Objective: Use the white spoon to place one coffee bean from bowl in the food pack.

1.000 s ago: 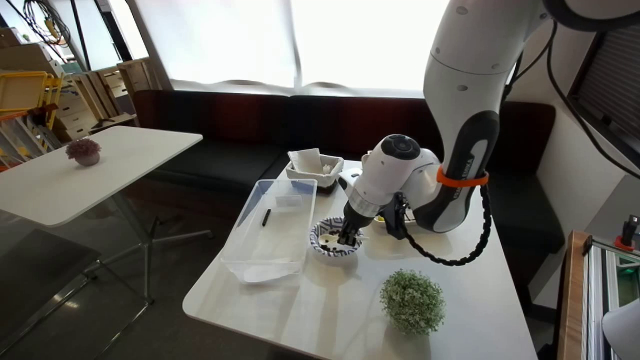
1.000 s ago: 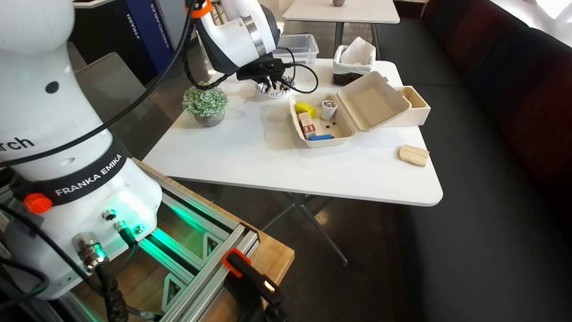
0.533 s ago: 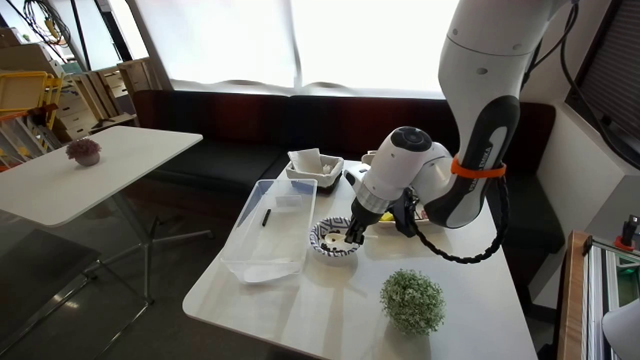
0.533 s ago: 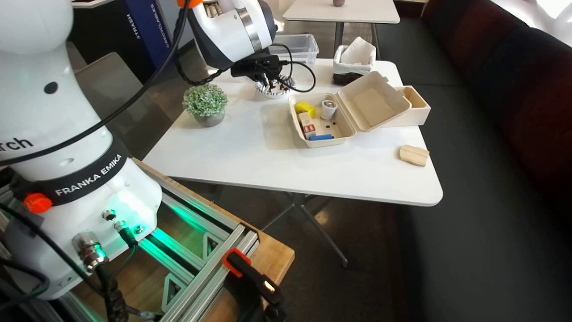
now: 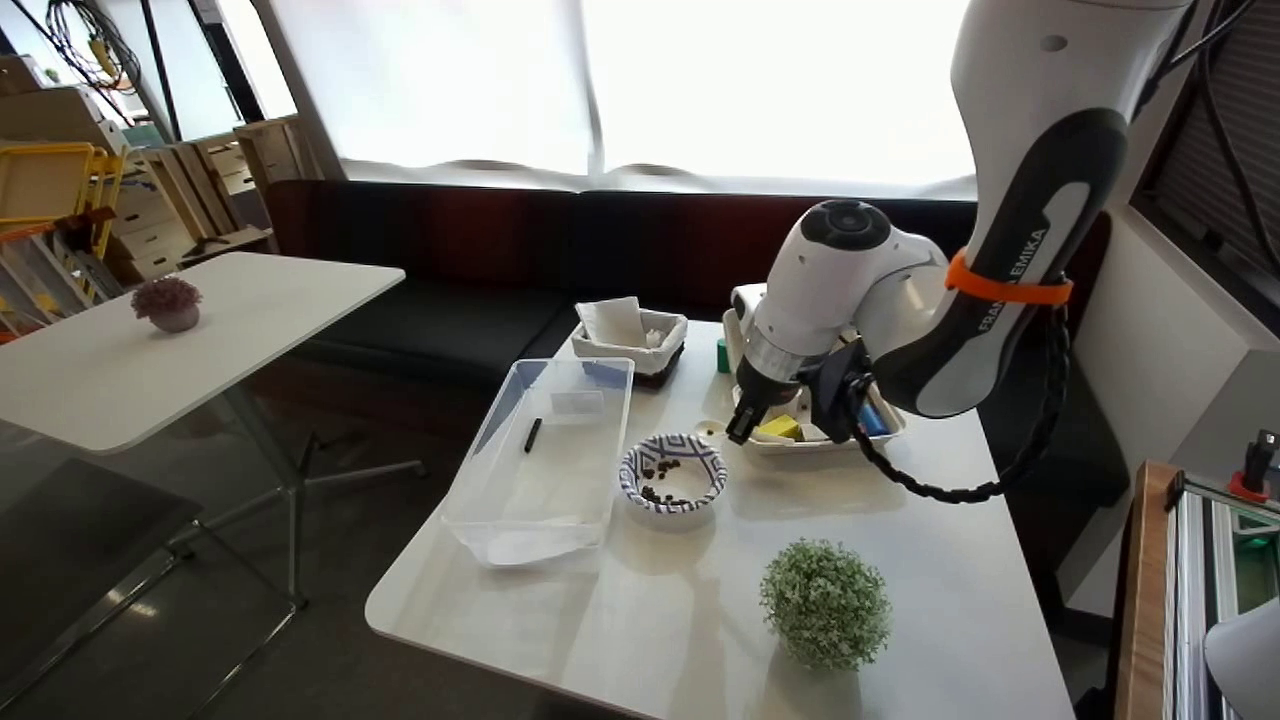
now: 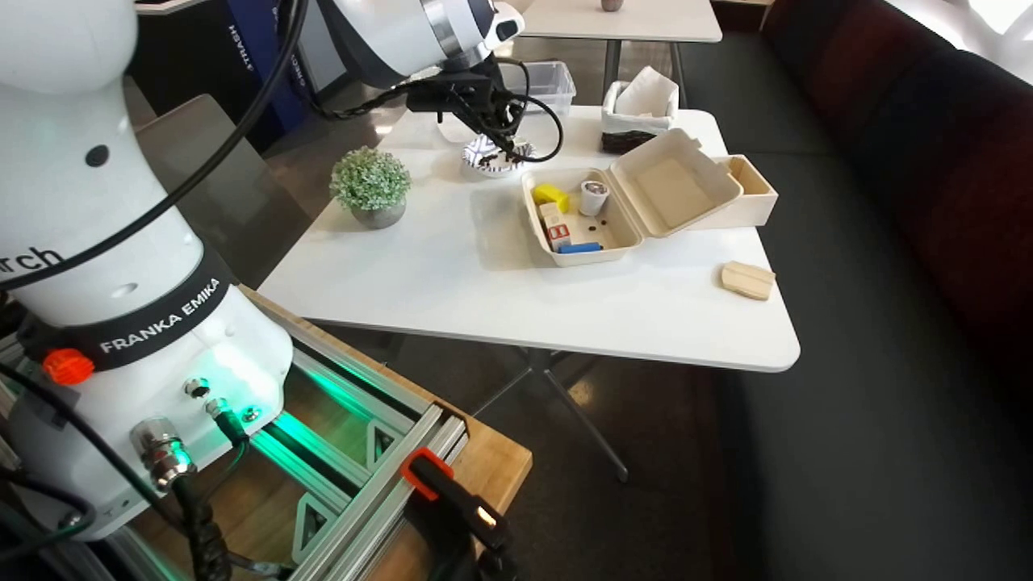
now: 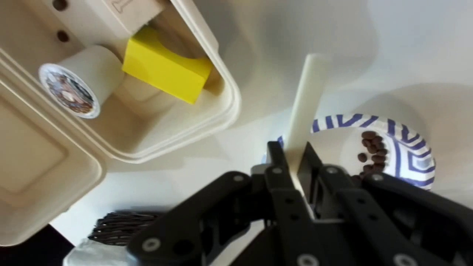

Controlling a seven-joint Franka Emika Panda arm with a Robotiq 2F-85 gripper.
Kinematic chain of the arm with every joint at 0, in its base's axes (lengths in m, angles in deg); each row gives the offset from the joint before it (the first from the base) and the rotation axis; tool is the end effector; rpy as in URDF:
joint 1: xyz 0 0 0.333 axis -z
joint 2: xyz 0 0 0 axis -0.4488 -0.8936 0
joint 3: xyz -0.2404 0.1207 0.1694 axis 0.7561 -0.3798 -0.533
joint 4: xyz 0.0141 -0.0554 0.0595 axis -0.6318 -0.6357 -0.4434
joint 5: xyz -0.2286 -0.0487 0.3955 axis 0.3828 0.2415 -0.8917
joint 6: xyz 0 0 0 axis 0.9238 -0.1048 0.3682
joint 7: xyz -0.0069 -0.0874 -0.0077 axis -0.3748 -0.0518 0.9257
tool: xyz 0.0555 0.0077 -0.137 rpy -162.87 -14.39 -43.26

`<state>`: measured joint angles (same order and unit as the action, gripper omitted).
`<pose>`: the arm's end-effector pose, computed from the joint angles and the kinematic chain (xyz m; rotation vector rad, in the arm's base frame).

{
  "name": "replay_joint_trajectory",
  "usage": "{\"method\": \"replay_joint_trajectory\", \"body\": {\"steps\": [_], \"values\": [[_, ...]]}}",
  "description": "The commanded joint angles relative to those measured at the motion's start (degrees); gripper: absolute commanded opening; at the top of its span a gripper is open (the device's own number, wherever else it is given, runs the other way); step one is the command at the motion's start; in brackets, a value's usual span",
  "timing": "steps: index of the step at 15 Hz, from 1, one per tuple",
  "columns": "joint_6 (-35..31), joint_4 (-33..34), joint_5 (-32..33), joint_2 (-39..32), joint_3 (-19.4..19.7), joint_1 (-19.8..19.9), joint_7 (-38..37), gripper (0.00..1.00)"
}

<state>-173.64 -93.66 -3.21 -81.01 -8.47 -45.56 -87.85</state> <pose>0.5160 0.0060 0.0702 2.9500 0.2579 0.5136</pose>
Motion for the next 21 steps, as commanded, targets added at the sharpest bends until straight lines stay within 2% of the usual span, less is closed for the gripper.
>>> {"method": "replay_joint_trajectory", "body": {"steps": [1,2,3,4,10,11,13,14,16,18,21], "values": [[4.69,-4.45,-2.58,5.23,6.05,-5.69,-7.28,0.04],[5.37,-5.11,-2.69,5.87,7.88,-7.06,-9.57,0.04],[2.88,-2.26,-1.49,2.92,4.57,-3.48,-5.69,0.04],[3.02,-2.61,-1.42,3.44,5.28,-3.95,-6.04,0.14],[3.02,-2.42,-1.42,3.34,4.98,-3.82,-5.90,0.14],[3.02,-2.42,-1.42,3.34,4.98,-3.82,-5.90,0.04],[2.82,-4.05,-2.83,4.03,1.97,0.36,-4.23,0.04],[2.74,-4.02,-2.66,3.49,3.15,0.26,-4.94,0.04],[2.37,-5.26,-2.48,3.18,2.34,3.49,-4.08,0.04],[2.02,-6.00,-1.82,2.45,3.65,5.25,-4.02,0.04],[1.96,-7.22,-2.00,2.16,3.39,9.15,-3.23,0.04]]}}
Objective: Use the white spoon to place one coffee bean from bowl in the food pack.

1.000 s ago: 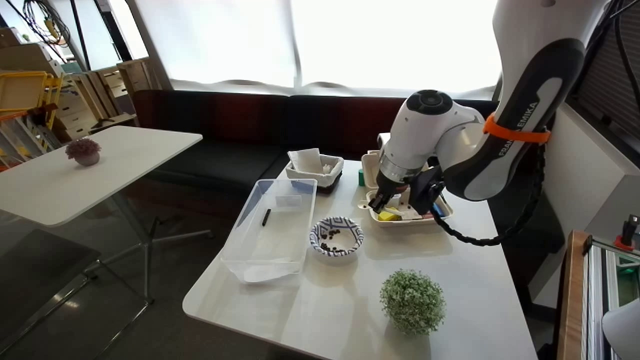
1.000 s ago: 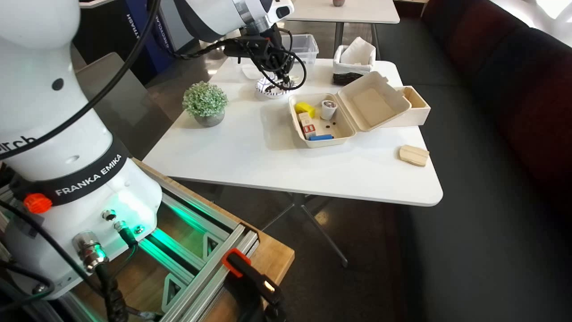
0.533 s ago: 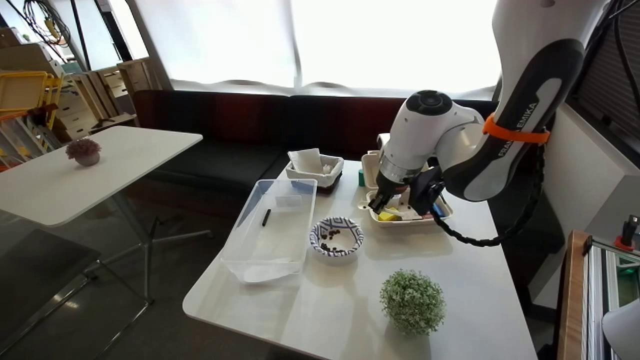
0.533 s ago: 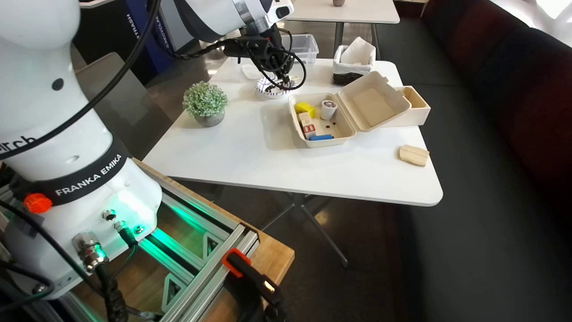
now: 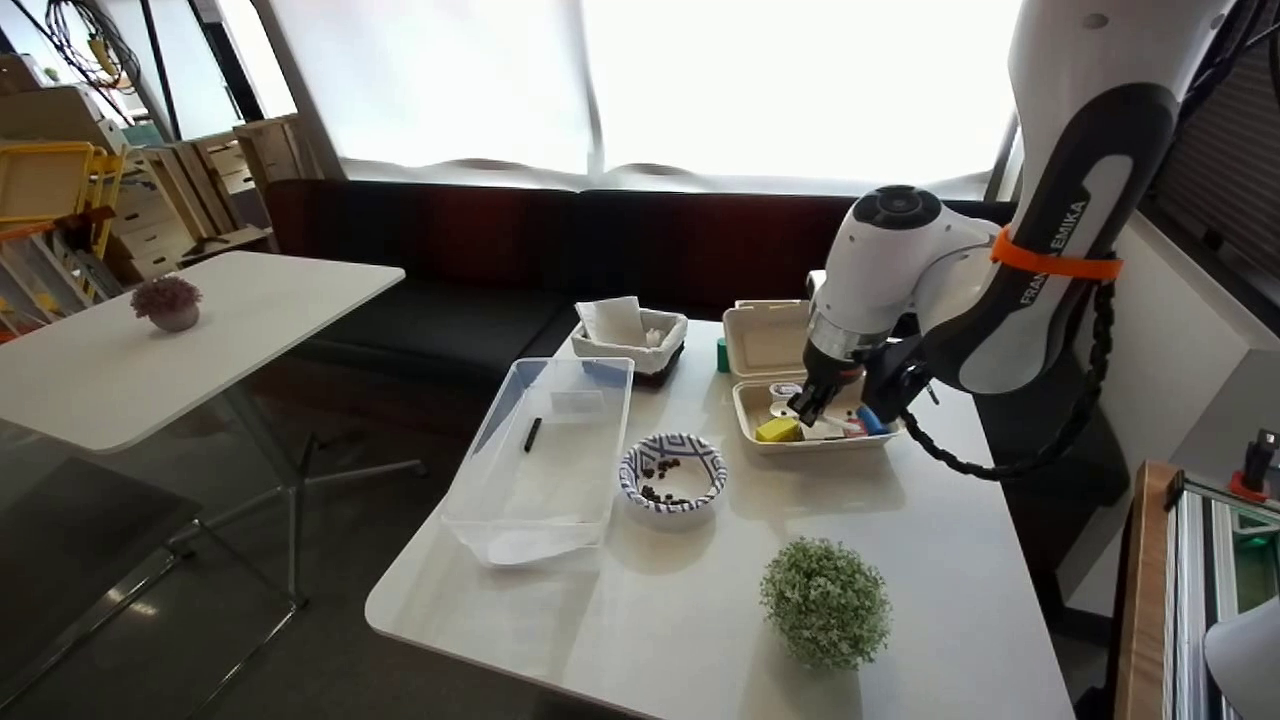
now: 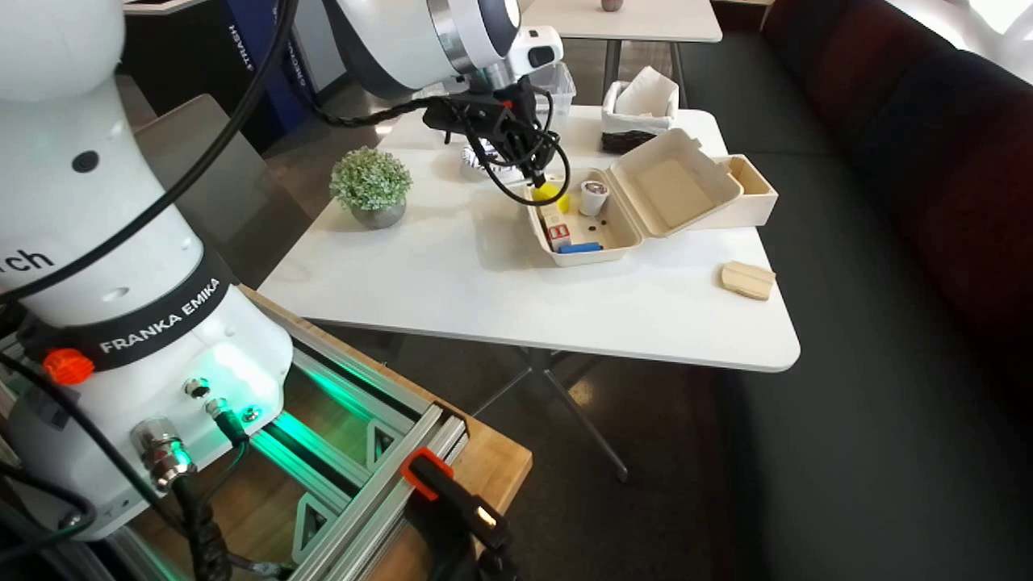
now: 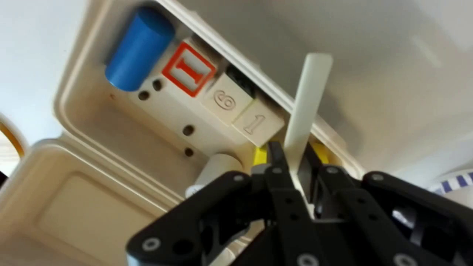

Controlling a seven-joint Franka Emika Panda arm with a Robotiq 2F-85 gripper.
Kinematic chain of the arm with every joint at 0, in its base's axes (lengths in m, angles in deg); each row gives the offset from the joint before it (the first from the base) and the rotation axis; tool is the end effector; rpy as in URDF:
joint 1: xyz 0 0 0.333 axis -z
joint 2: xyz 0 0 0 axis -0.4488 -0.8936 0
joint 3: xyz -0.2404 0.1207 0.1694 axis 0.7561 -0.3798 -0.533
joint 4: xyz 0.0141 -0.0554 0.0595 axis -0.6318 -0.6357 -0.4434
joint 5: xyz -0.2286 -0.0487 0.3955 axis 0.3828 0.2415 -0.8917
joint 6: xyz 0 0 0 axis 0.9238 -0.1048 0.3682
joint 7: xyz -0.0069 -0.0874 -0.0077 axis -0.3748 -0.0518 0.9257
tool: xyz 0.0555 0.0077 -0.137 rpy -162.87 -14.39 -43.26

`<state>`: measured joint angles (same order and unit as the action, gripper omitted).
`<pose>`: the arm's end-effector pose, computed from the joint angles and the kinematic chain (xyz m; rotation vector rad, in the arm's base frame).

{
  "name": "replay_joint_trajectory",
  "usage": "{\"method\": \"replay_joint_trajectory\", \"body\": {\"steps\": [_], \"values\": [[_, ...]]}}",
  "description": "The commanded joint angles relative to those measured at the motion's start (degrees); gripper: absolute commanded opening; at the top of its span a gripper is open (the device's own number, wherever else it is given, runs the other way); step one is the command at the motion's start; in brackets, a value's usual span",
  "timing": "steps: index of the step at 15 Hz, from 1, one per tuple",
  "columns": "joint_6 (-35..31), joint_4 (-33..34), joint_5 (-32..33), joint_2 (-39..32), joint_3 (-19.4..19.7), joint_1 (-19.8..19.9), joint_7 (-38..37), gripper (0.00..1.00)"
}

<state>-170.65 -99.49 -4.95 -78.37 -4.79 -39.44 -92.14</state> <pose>0.4657 -0.0842 0.0602 2.9375 -0.1734 0.3669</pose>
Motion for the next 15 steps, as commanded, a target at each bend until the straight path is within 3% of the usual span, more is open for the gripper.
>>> {"method": "replay_joint_trajectory", "body": {"steps": [1,6,7,15], "values": [[-0.77,-1.33,-0.15,-0.74,0.56,3.15,0.61,0.04],[2.23,-0.26,-0.22,-1.31,5.40,1.27,-1.20,0.04],[5.03,0.43,-0.32,-1.58,7.35,-0.86,-2.38,0.04],[26.09,4.89,1.64,-0.52,8.91,-9.08,-7.37,0.04]]}}
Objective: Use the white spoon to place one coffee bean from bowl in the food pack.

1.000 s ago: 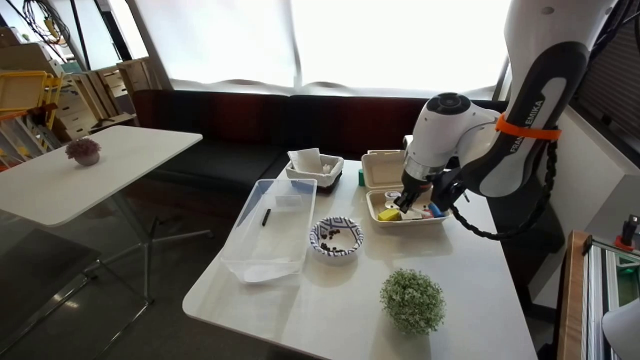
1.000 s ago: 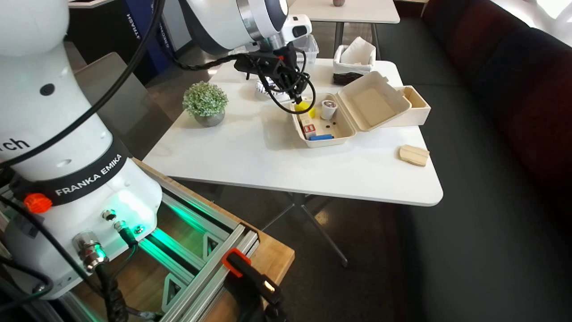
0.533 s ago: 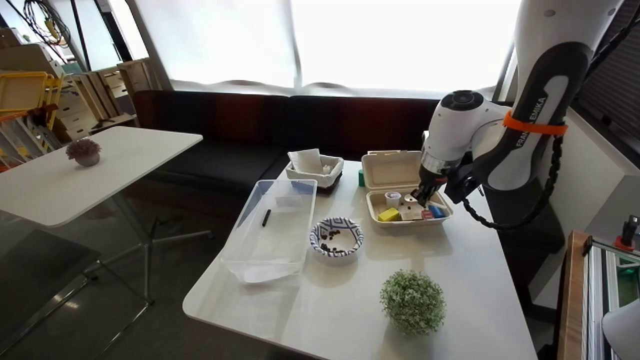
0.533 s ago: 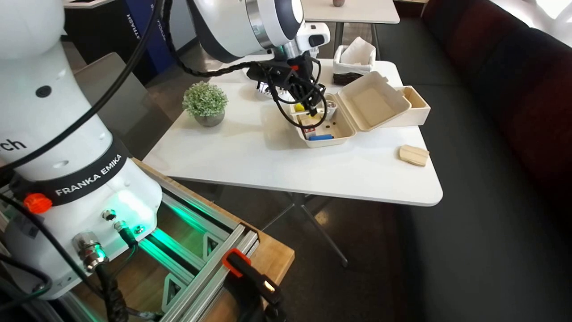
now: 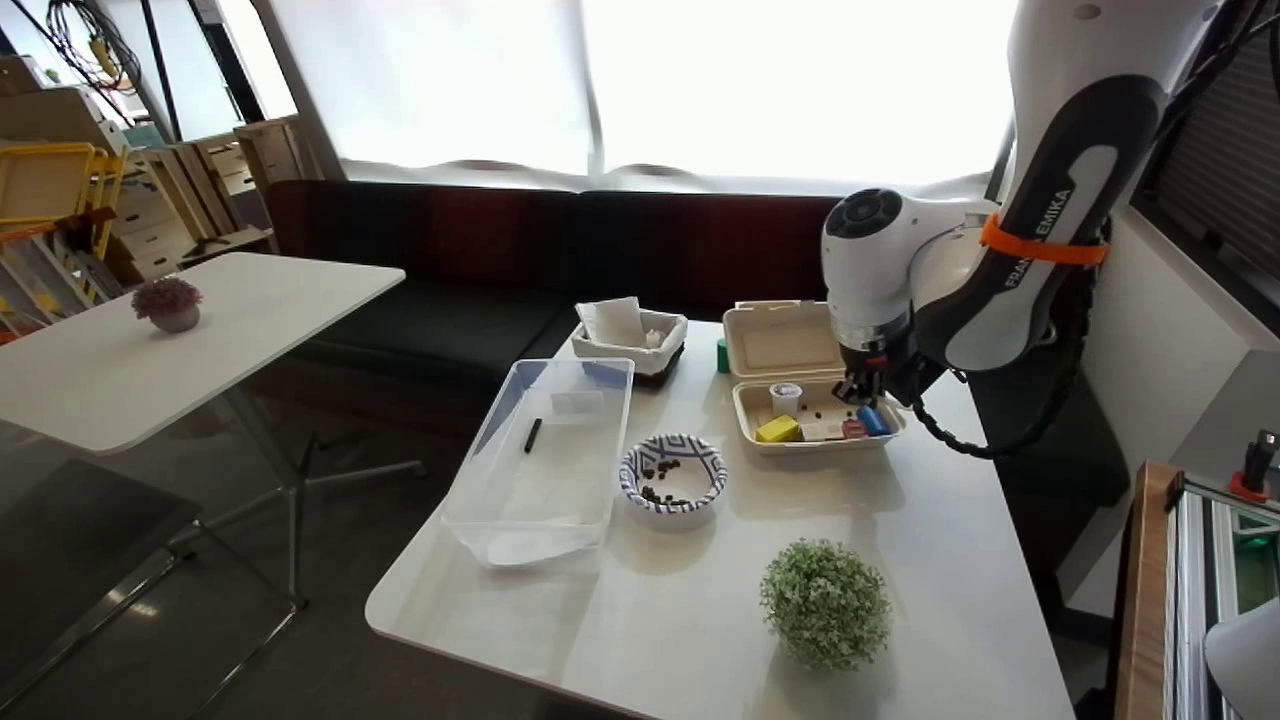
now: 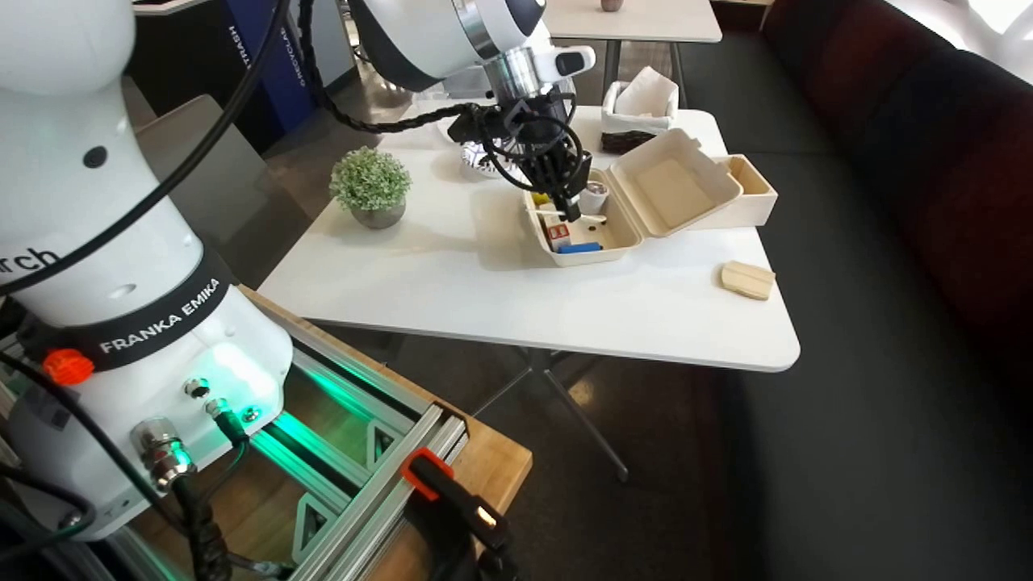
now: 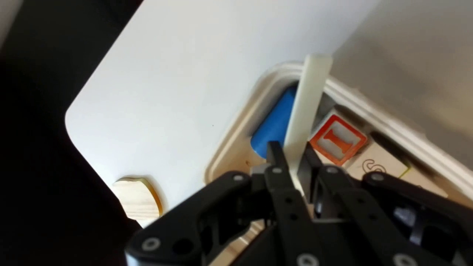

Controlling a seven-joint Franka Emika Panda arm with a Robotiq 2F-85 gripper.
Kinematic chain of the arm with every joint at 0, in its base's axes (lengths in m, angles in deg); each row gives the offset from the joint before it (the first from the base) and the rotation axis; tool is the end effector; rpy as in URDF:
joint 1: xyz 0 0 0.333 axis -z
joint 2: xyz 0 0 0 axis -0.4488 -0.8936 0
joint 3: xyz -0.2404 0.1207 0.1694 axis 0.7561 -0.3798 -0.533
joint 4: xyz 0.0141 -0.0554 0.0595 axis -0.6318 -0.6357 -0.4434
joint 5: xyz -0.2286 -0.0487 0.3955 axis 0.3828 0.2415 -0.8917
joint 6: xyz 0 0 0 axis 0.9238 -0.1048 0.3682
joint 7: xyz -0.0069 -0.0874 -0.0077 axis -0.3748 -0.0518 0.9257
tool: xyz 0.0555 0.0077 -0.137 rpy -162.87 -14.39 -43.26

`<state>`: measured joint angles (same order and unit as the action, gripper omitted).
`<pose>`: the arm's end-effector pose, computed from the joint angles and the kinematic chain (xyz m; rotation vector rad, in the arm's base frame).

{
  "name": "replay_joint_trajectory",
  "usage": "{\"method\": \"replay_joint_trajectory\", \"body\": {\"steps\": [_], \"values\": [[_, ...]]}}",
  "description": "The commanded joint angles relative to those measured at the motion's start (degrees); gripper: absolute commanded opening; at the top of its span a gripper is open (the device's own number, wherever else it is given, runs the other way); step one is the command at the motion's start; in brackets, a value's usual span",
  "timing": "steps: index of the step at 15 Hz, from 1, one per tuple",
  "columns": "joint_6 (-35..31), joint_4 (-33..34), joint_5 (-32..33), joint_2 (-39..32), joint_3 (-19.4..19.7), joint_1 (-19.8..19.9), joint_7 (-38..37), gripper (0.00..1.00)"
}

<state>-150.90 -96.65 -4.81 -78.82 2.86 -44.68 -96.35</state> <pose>0.4488 -0.1495 0.0566 2.6949 -0.3726 0.0419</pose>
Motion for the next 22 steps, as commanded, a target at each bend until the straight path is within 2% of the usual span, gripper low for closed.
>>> {"method": "replay_joint_trajectory", "body": {"steps": [1,4,7,11,15,17,19,22], "values": [[10.17,3.60,4.12,0.11,-1.27,-2.13,-5.61,0.04],[20.28,7.08,8.69,-0.16,-6.48,-0.02,-9.37,0.04],[30.34,10.21,12.21,-1.03,-13.32,3.32,-11.09,0.04],[43.70,13.26,17.84,-3.74,-20.74,5.49,-13.41,0.04],[52.79,15.35,21.26,-7.46,-26.61,7.18,-13.64,0.04],[52.31,15.66,21.73,-7.94,-28.96,8.84,-13.13,0.04],[45.32,14.95,20.74,-6.14,-30.49,12.28,-12.39,0.04],[37.27,12.10,20.02,-0.92,-30.94,15.39,-13.02,0.04]]}}
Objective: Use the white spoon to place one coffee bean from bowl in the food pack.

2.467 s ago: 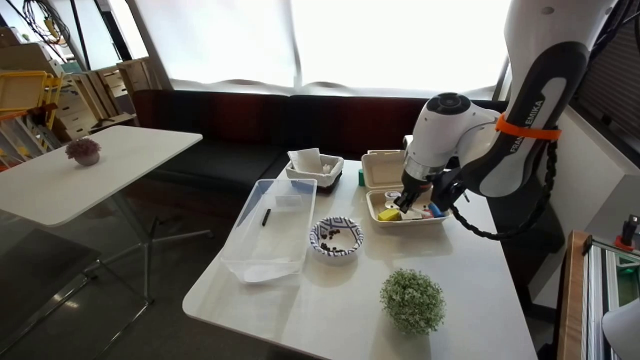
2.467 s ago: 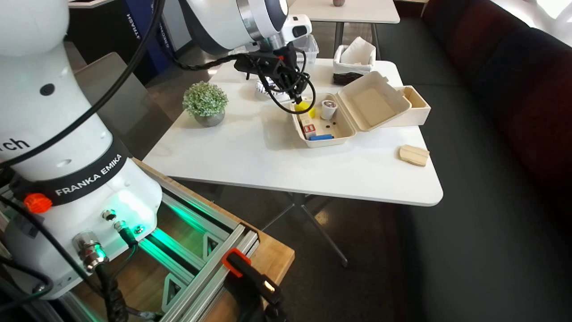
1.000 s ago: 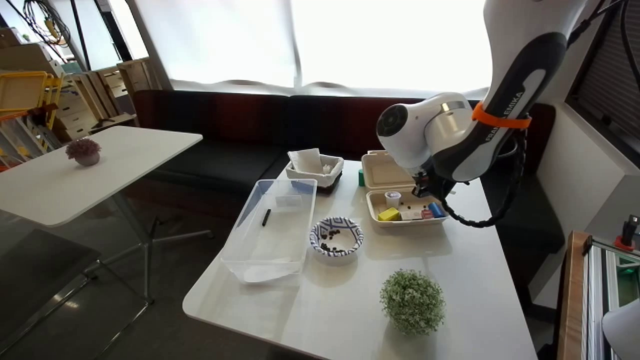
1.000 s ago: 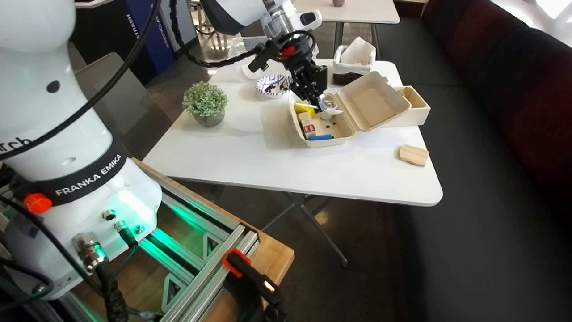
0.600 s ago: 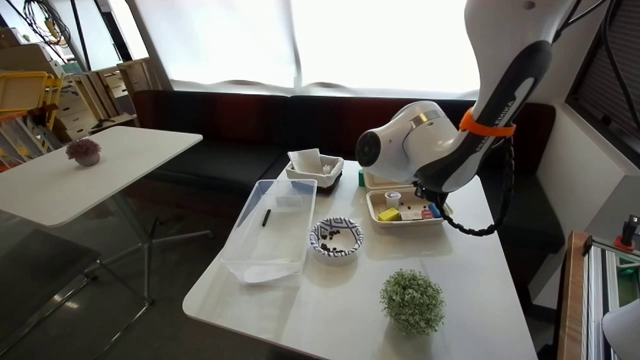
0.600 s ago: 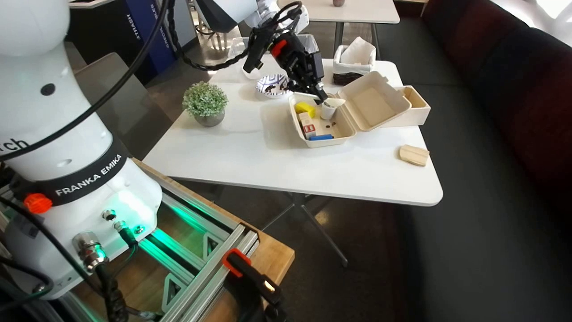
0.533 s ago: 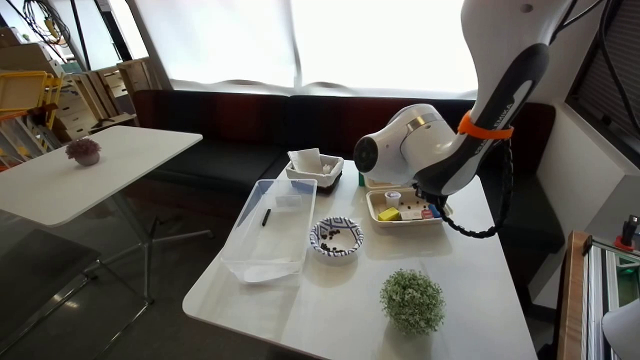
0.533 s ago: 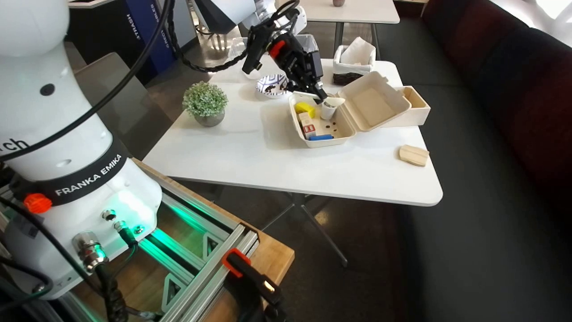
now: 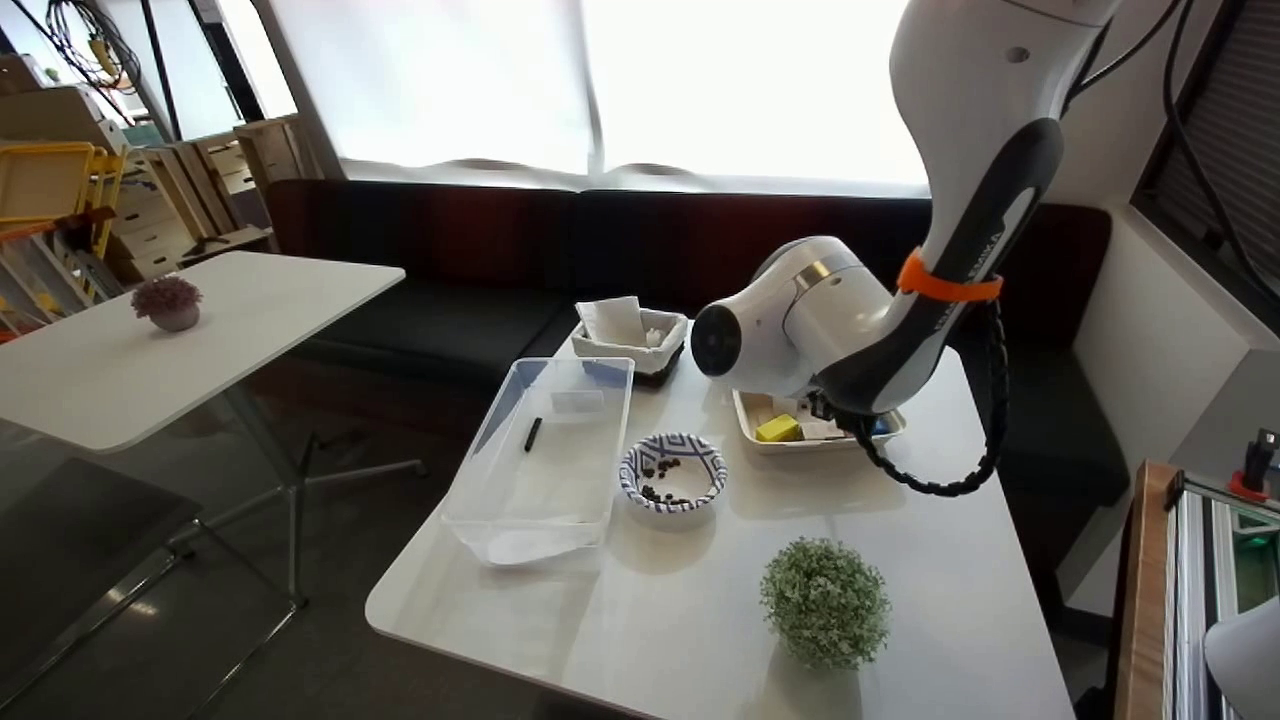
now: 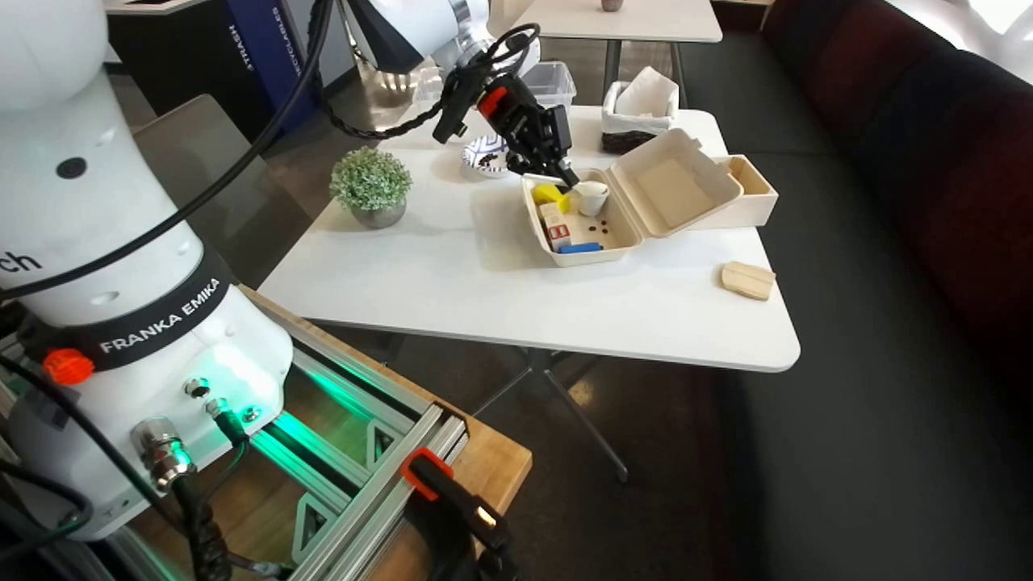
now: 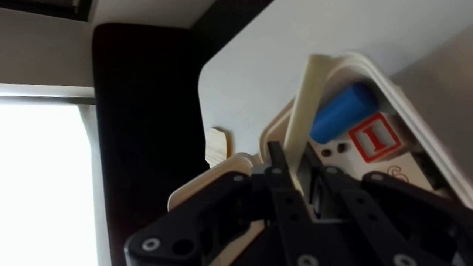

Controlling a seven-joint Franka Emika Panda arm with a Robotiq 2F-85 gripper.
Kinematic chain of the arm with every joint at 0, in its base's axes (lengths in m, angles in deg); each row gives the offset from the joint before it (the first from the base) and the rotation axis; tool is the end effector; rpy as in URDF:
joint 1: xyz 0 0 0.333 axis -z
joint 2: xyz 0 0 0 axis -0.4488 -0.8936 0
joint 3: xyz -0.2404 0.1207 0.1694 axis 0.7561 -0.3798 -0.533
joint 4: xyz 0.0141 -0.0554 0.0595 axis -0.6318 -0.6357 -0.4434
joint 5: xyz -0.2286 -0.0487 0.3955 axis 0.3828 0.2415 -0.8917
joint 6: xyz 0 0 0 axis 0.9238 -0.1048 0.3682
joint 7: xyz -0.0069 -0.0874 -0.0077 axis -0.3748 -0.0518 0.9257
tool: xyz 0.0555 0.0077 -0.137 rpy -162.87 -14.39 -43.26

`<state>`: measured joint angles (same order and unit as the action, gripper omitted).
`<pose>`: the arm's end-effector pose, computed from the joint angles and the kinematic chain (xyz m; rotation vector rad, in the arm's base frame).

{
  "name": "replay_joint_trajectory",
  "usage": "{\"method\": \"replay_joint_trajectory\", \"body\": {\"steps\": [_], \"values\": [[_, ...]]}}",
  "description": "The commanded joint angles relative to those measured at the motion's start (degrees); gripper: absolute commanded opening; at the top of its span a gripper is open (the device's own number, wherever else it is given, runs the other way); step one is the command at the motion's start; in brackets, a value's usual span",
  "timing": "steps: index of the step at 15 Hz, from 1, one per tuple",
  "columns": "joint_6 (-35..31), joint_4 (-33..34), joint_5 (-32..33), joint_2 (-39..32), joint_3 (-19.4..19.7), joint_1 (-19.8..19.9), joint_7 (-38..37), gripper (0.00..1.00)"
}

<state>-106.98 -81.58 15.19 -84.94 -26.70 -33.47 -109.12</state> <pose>0.4995 -0.0690 0.0494 2.1761 -0.0431 -0.1897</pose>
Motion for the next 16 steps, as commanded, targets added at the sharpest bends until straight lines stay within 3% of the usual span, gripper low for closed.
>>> {"method": "replay_joint_trajectory", "body": {"steps": [1,8,13,16], "values": [[-9.27,-4.03,0.07,7.17,-1.27,5.01,-0.50,0.04],[-31.98,-9.58,1.77,16.05,-0.70,7.86,-0.61,0.04],[-49.06,-10.66,0.36,14.73,-1.37,7.82,3.80,0.04],[-54.02,-10.15,-1.99,12.21,-2.98,7.60,7.56,0.04]]}}
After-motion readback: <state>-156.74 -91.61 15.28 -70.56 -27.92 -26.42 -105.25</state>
